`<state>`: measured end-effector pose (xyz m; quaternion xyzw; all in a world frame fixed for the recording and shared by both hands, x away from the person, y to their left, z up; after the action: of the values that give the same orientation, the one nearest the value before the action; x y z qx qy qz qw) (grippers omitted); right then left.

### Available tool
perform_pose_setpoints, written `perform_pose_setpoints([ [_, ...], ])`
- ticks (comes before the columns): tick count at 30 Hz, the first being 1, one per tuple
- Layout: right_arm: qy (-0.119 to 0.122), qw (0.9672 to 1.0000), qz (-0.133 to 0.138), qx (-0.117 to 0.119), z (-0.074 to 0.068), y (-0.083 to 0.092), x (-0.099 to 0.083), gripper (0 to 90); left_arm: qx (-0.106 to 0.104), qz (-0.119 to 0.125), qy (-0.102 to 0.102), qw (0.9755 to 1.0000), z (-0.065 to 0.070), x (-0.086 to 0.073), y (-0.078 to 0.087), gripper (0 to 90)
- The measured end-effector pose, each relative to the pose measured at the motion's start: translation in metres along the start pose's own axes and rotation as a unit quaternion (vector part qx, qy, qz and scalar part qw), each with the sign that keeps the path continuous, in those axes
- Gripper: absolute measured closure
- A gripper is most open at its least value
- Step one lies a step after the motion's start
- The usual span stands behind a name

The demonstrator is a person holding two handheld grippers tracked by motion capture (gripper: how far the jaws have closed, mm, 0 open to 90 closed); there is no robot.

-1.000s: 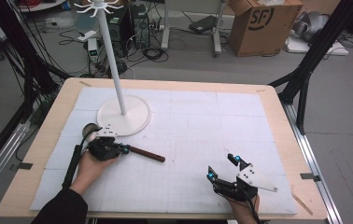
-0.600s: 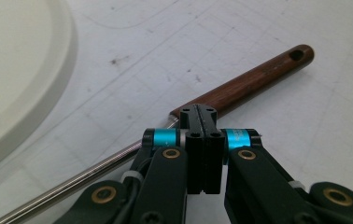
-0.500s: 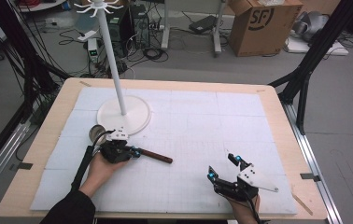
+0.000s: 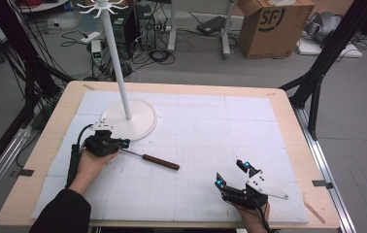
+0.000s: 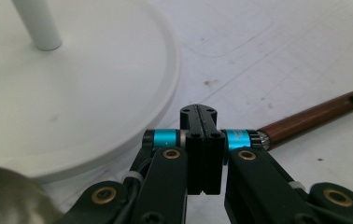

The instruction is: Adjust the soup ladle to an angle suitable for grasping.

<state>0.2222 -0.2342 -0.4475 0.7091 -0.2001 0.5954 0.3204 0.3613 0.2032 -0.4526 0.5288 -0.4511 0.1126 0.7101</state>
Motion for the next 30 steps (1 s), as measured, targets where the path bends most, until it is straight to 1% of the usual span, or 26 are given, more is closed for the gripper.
perform_pose_setpoints([
  [2,-0.003,1.0,-0.002,0.0,0.001,0.0,-0.001,16.2,0.01,-0.013,-0.008,0.9998,-0.002,-0.002,-0.003,90.0],
  [4,-0.002,1.0,-0.001,-0.001,0.001,0.0,-0.001,16.2,0.016,-0.018,-0.012,0.9997,-0.002,-0.003,-0.006,90.0],
  [5,0.0,1.0,0.0,-0.001,0.001,0.0,-0.001,16.1,0.016,-0.017,-0.01,0.9997,-0.002,-0.003,-0.007,90.0],
  [6,-0.003,1.0,0.0,-0.001,0.001,0.001,-0.001,16.2,0.015,-0.017,-0.016,0.9996,-0.001,-0.003,-0.008,90.0],
  [7,-0.004,1.0,0.001,-0.001,0.001,0.001,0.0,16.2,0.013,-0.021,-0.022,0.9994,0.0,-0.003,-0.01,90.0],
  [11,-0.003,1.0,0.002,-0.001,0.001,0.001,0.0,16.2,0.015,-0.039,-0.036,0.9985,0.003,-0.006,-0.017,90.0],
  [12,-0.003,1.0,0.003,-0.002,0.001,0.002,0.0,16.2,0.016,-0.039,-0.034,0.9985,0.003,-0.006,-0.017,90.0],
  [14,-0.003,1.0,0.004,-0.003,0.002,0.002,0.0,16.2,0.019,-0.04,-0.033,0.9985,0.002,-0.007,-0.016,90.0],
  [19,-0.004,1.0,0.004,-0.003,0.002,0.003,0.0,16.2,0.014,-0.049,-0.031,0.9982,0.003,-0.007,-0.012,90.0],
  [24,-0.004,1.0,0.005,-0.003,0.001,0.003,0.0,16.2,0.012,-0.068,-0.053,0.9962,0.009,-0.014,-0.007,90.0],
  [25,-0.003,1.0,0.005,-0.004,0.001,0.003,0.0,16.2,0.011,-0.066,-0.05,0.9965,0.01,-0.015,-0.005,90.0],
  [27,-0.003,1.0,0.005,-0.003,0.001,0.003,0.0,16.2,0.01,-0.067,-0.055,0.9962,0.013,-0.019,0.0,90.0],
  [30,-0.001,1.0,0.004,-0.003,0.001,0.002,0.0,16.2,0.004,-0.063,-0.047,0.9969,0.017,-0.026,0.006,90.0],
])
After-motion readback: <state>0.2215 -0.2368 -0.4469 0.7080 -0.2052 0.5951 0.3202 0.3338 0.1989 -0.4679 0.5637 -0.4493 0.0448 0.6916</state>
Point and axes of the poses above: each handheld gripper's, and its own axes: y roughly backward along the jaws, x roughly out of its top, z roughly to its right, the point moved 2 cm from there along -y, roughly forward along the jaws, and after that the axes turned 14 degrees about x, right-handed, at the moved point
